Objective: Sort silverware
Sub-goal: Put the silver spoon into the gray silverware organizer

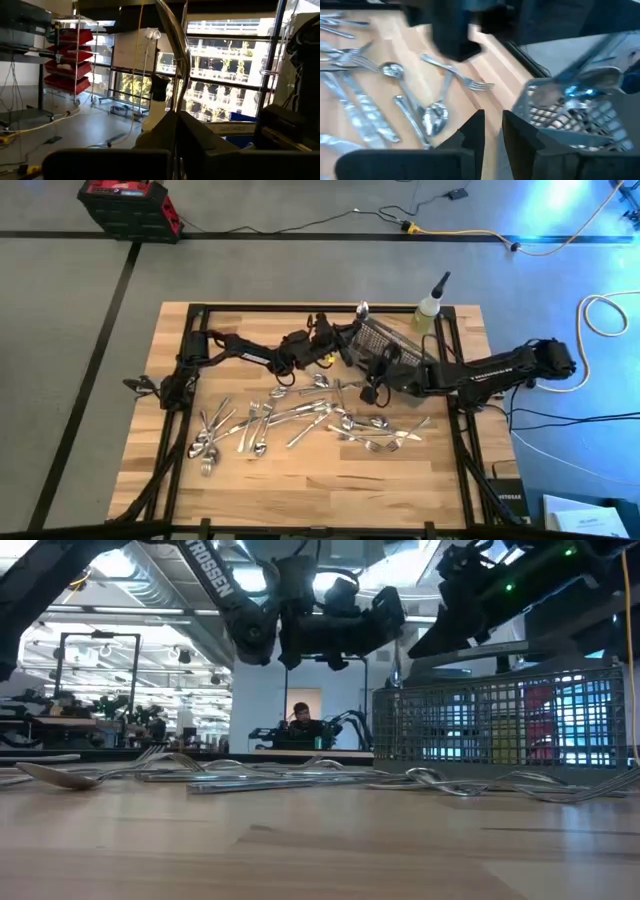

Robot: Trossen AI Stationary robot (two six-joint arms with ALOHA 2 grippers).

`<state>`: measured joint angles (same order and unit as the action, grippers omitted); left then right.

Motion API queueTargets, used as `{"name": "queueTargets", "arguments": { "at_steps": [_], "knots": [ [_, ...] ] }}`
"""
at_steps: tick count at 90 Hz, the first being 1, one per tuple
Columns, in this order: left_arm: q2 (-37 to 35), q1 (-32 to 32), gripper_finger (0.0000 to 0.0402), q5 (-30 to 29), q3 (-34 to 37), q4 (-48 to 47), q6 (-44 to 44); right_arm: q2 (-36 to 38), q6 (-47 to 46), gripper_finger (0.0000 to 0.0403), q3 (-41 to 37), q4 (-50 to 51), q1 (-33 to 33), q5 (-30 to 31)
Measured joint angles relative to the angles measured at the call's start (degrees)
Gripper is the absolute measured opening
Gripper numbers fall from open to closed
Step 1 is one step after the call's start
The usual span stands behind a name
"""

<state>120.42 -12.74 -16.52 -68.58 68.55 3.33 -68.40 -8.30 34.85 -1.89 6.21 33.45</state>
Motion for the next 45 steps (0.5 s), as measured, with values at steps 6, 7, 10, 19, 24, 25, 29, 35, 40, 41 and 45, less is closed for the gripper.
{"name": "queueTargets", "arguments": {
  "at_steps": [6,7,10,19,24,25,29,35,40,41,45],
  "knots": [
    [0.0,-0.13,0.0001,-0.02,0.0,-0.28,-0.69,0.0,-0.72,0.0051,0.0,0.59,1.51,-0.02],
    [0.0,-0.16,0.0001,-0.02,0.0,-0.31,-0.77,0.0,-0.86,0.0051,0.0,0.81,1.75,-0.03],
    [0.0,-0.19,0.0001,-0.02,0.0,-0.33,-1.03,0.02,-1.83,0.0051,0.0,1.56,2.42,-0.02],
    [0.0,-0.19,0.0,-0.04,0.0,-0.44,-2.46,0.02,-3.76,0.0051,0.0,3.46,3.93,-0.83],
    [0.0,-0.19,0.0,-0.02,0.0,-0.41,-2.88,-0.02,-3.74,0.0051,0.0,3.43,4.38,-2.3],
    [0.0,-0.19,0.0,-0.02,0.0,-0.39,-3.01,-0.02,-3.73,0.0051,0.0,3.4,4.4,-2.6],
    [0.0,-0.17,0.0,-0.02,0.0,-0.3,-3.43,-0.02,-3.69,0.0051,0.0,3.4,4.43,-4.16],
    [0.0,-0.24,0.0,0.01,0.0,-0.24,-3.6,-0.08,-3.69,0.0051,0.0,3.39,4.3,-6.8],
    [0.0,-0.35,0.0,-0.02,0.0,-0.25,-3.4,-0.09,-3.67,0.0051,0.0,3.39,4.27,-7.93],
    [0.0,-0.37,0.0,-0.02,0.0,-0.26,-3.35,-0.09,-3.68,0.0051,0.0,3.4,4.27,-8.09],
    [0.0,-0.49,0.0,-0.02,0.0,-0.26,-3.33,-0.09,-3.67,0.0051,0.0,3.36,4.27,-8.57]
  ]
}}
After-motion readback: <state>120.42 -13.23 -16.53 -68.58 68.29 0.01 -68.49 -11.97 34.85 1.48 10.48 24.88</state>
